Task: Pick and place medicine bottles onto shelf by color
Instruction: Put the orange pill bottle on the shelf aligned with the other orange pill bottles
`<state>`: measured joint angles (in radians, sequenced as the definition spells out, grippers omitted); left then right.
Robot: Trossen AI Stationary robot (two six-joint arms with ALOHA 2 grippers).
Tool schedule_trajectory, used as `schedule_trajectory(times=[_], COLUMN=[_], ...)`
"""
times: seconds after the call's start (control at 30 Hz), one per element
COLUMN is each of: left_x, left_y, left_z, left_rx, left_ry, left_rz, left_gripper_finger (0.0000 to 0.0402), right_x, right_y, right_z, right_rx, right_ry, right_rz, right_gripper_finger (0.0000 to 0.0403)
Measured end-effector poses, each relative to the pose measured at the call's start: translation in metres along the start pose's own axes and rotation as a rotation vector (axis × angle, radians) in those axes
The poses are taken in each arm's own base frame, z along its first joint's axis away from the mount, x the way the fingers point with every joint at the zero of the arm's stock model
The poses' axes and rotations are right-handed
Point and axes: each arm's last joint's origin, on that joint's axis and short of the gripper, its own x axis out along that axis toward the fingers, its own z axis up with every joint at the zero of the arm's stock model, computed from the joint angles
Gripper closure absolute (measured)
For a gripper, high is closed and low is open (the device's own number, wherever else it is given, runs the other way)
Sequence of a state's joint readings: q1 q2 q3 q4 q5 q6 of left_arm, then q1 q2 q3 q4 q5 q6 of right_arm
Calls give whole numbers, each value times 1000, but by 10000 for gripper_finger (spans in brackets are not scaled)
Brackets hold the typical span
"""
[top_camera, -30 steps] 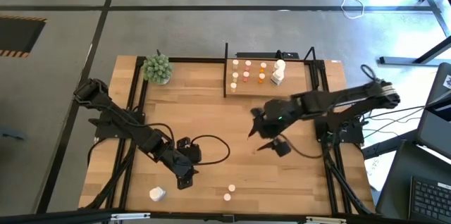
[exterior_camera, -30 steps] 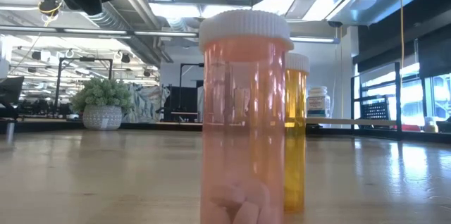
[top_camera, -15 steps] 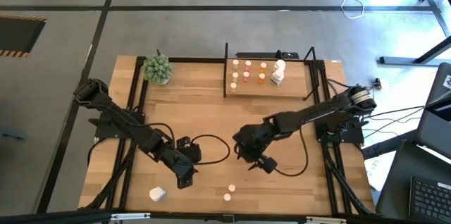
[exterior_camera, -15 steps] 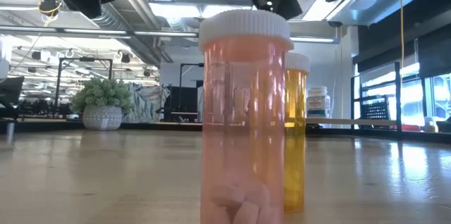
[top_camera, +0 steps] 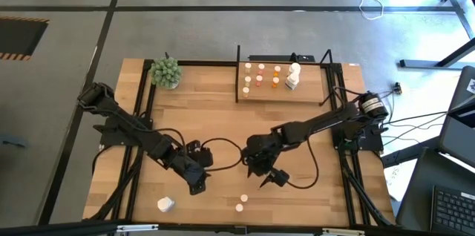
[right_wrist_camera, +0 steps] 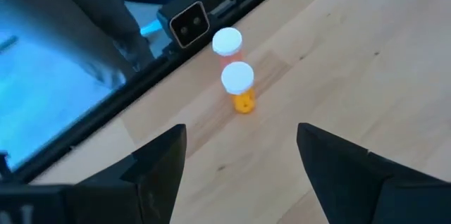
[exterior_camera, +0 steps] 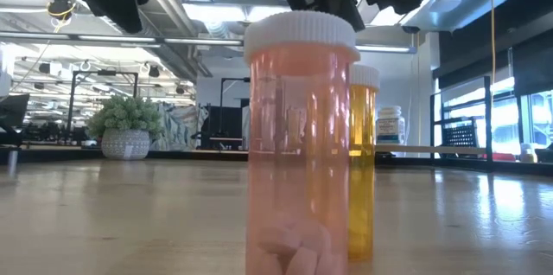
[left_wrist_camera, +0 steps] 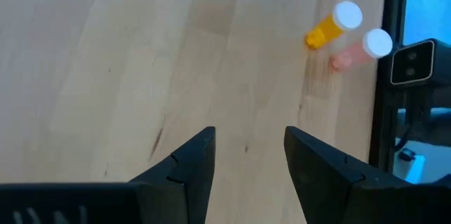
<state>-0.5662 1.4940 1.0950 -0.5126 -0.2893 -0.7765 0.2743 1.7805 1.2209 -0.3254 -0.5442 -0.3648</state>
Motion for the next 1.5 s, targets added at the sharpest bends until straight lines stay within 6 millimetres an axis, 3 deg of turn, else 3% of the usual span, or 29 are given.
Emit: schedule_trajectory(times=[0.37, 0.73, 1.03, 1.5], left_x=[0, -19, -22, -29], left_y=[3, 2, -5, -21], left_z=[3, 7, -1, -12], left_rx=[-81, -227, -190, -158], left_ry=[-106, -212, -234, -251], left_rz=[98, 87, 98, 44], left_gripper_finger=[237, 237, 237, 237], right_x=[-3, 2, 18, 53], right_y=[7, 18, 34, 26], right_z=[-4, -3, 11, 7], right_rx=[65, 84, 10, -9], right_ry=[17, 43, 75, 15], right_rz=[138, 169, -112, -147], right_gripper_finger=[130, 130, 130, 130])
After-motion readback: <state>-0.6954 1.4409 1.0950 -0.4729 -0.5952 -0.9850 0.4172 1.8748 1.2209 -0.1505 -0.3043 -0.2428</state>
